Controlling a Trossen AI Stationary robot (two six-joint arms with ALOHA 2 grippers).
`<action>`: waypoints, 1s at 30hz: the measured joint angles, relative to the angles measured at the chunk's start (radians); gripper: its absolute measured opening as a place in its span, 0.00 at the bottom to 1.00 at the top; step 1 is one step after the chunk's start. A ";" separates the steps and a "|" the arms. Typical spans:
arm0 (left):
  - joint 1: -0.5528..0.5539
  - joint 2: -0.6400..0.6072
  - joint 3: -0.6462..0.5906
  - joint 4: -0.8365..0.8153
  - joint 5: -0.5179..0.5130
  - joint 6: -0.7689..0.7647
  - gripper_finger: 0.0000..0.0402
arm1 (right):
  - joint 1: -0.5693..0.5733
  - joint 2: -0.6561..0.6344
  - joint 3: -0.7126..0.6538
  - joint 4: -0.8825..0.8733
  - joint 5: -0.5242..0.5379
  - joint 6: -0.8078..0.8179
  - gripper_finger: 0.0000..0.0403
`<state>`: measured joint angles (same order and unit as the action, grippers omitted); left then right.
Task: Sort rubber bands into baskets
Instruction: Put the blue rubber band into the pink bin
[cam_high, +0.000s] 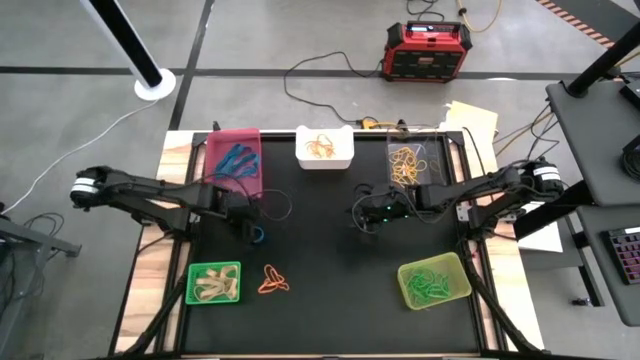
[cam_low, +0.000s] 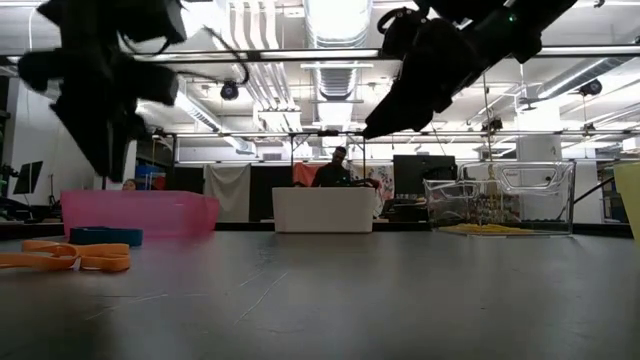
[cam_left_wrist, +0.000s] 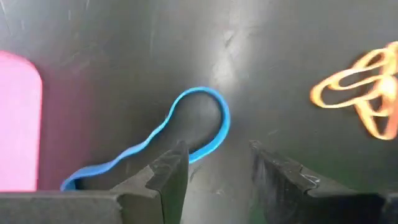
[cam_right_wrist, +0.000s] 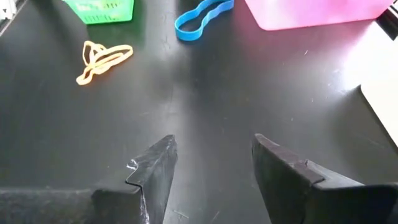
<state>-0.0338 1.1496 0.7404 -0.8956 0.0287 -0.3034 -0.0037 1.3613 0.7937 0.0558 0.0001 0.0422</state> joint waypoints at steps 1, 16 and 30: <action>-0.005 0.004 -0.021 0.019 -0.005 -0.018 0.37 | 0.001 0.000 0.000 0.005 0.000 0.004 0.50; -0.075 0.127 -0.124 0.249 -0.012 -0.084 0.38 | 0.001 0.000 0.000 0.034 0.002 0.017 0.50; -0.108 0.280 -0.116 0.309 -0.102 -0.105 0.33 | 0.001 0.000 0.000 0.039 0.002 0.018 0.50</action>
<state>-0.1417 1.4300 0.6242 -0.5864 -0.0732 -0.4085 -0.0025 1.3609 0.7940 0.0946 0.0021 0.0601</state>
